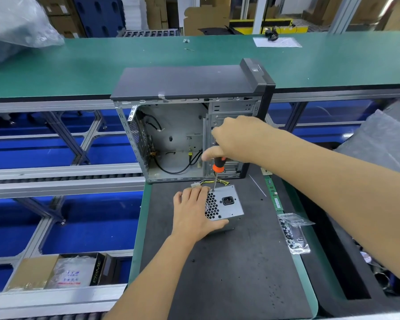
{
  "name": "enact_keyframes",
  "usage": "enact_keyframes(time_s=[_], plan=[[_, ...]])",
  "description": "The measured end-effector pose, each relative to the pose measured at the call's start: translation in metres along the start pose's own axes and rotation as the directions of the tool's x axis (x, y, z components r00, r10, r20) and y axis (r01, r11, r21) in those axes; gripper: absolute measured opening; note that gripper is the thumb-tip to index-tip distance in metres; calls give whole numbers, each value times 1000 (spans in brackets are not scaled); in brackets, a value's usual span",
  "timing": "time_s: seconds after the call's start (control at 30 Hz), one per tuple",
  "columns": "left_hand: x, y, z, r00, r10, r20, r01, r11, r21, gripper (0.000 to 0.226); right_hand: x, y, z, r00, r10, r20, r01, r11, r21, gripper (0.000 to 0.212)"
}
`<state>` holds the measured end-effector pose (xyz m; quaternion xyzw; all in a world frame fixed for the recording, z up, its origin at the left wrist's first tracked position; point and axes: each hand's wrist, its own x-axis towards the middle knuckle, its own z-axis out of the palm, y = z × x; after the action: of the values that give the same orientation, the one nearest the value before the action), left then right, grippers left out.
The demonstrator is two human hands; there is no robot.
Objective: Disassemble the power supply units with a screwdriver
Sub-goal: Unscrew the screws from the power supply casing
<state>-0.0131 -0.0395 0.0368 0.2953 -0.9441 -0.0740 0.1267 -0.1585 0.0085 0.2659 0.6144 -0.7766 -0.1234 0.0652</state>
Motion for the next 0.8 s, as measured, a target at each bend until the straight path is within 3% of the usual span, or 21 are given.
enact_keyframes(time_s=[0.07, 0.13, 0.2, 0.27, 0.3, 0.33, 0.4, 0.43, 0.5, 0.57, 0.6, 0.63, 0.67, 0.73, 0.77, 0.8], plan=[[0, -1, 0, 1000, 3, 3, -3, 1000, 0, 105, 1, 2, 3, 995, -97, 35, 90, 984, 151, 36], [0, -1, 0, 1000, 2, 2, -2, 1000, 1, 104, -2, 5, 3, 985, -159, 67, 136, 954, 269, 29], [0, -1, 0, 1000, 2, -3, -2, 1000, -4, 104, -5, 5, 2, 994, -81, 74, 64, 976, 209, 48], [0, -2, 1, 1000, 1, -3, -1, 1000, -5, 104, -5, 3, -2, 999, -17, 33, 18, 999, -48, 83], [0, -2, 1, 1000, 2, -1, -2, 1000, -4, 105, -5, 4, -2, 999, -43, 13, 45, 992, -116, 90], [1, -2, 1, 1000, 3, 1, -3, 1000, -3, 105, -5, 7, 0, 997, -79, 8, 79, 992, -102, 78], [1, -1, 1, 1000, 6, 0, -6, 1000, -3, 105, -6, 9, 3, 991, -125, 36, 118, 980, 158, 31], [1, -1, 1, 1000, 8, -4, -8, 1000, -3, 105, -6, 10, 5, 987, -142, 70, 118, 955, 273, 25], [0, -1, 1, 1000, 8, -11, -8, 1000, -9, 104, -8, 6, 4, 984, -137, 116, 85, 924, 372, 45], [0, -1, 1, 1000, 7, -21, -7, 1000, -18, 103, -8, 1, 3, 996, -13, 92, -9, 971, 239, 65], [-1, 0, 1, 1000, 7, -25, -8, 1000, -20, 102, -7, -1, 1, 999, 28, 47, -32, 997, 76, 74], [-1, 0, 1, 1000, 7, -27, -8, 1000, -18, 102, -7, -2, -3, 1000, 13, 12, -12, 997, -71, 79], [-1, 0, 1, 1000, 8, -28, -9, 1000, -15, 102, -6, -1, -3, 999, -38, -14, 36, 991, -128, 70], [0, -1, 1, 1000, 10, -30, -10, 1000, -15, 102, -6, 1, -1, 995, -96, -1, 96, 993, 63, 31], [0, -1, 1, 1000, 10, -30, -11, 1000, -17, 102, -5, 3, 1, 992, -116, 46, 103, 972, 212, 24], [0, -1, 2, 999, 11, -31, -12, 1000, -18, 102, -5, 3, 3, 987, -134, 87, 100, 943, 317, 30]])
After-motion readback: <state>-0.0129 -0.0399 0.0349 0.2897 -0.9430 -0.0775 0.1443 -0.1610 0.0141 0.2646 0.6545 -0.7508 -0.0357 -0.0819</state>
